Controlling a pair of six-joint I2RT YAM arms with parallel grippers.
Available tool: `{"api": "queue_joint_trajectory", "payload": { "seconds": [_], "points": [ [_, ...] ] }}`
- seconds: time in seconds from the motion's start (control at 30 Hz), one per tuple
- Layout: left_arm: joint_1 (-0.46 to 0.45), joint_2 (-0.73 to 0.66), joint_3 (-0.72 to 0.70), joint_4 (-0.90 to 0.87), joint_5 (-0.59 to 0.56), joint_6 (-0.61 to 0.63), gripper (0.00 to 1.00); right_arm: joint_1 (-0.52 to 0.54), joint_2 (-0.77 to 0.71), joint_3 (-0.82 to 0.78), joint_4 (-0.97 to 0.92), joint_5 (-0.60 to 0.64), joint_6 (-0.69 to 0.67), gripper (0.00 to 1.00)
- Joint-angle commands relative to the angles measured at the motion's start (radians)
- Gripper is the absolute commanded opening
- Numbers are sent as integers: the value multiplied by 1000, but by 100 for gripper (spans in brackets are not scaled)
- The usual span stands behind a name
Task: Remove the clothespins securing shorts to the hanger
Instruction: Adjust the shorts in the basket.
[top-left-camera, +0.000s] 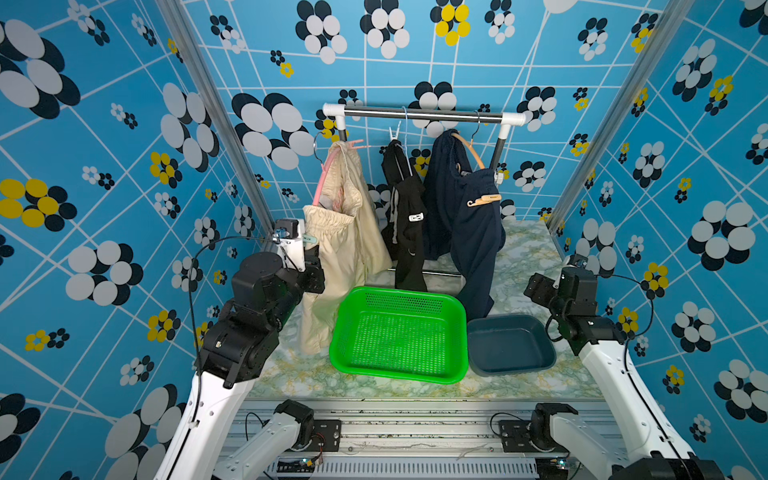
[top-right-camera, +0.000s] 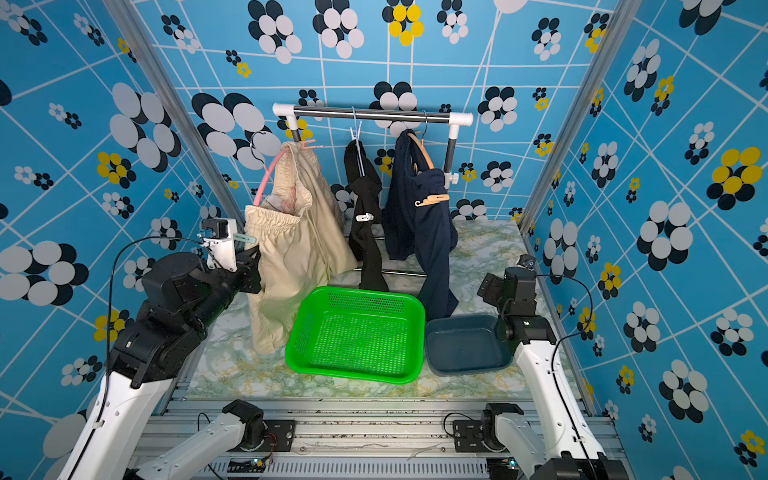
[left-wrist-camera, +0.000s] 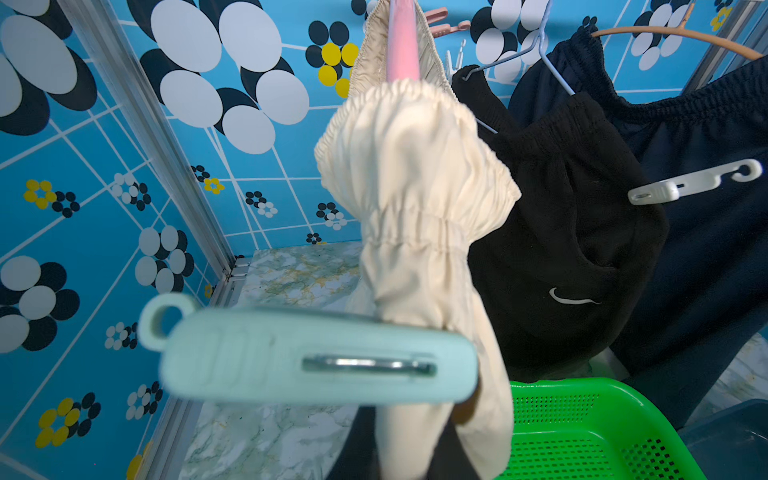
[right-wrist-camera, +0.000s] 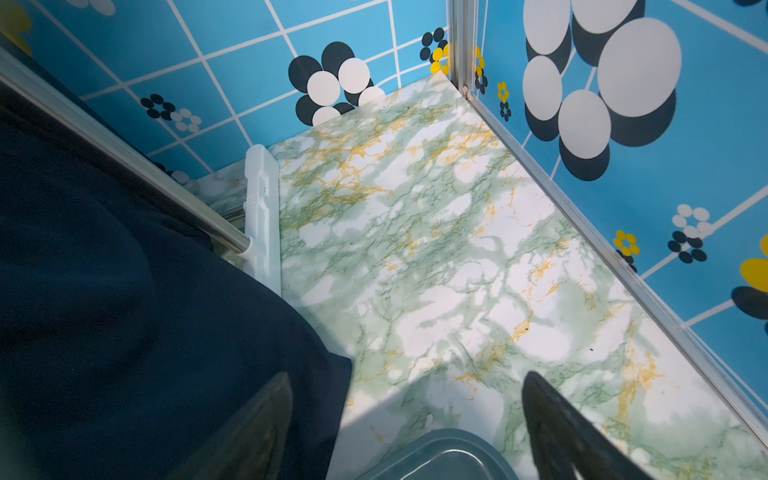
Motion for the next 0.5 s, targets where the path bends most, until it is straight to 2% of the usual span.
{"api": "queue_joint_trajectory", "payload": {
  "seconds": [0.0,0.13,0.33,0.47],
  "points": [
    [-1,-88,36,35,-1,-49,0,5,1,46,-59,-50,-22,88],
    [0,-164,90,-62,11,-76,0,5,-6,62,-93,-77,-31,88],
    [-1,-280,131,-74,163,-28,0,5,9,103,-146,-104,-38,88],
    [1,-301,203,-159,201,-23,0,5,13,117,-162,-125,-36,88]
  ]
}}
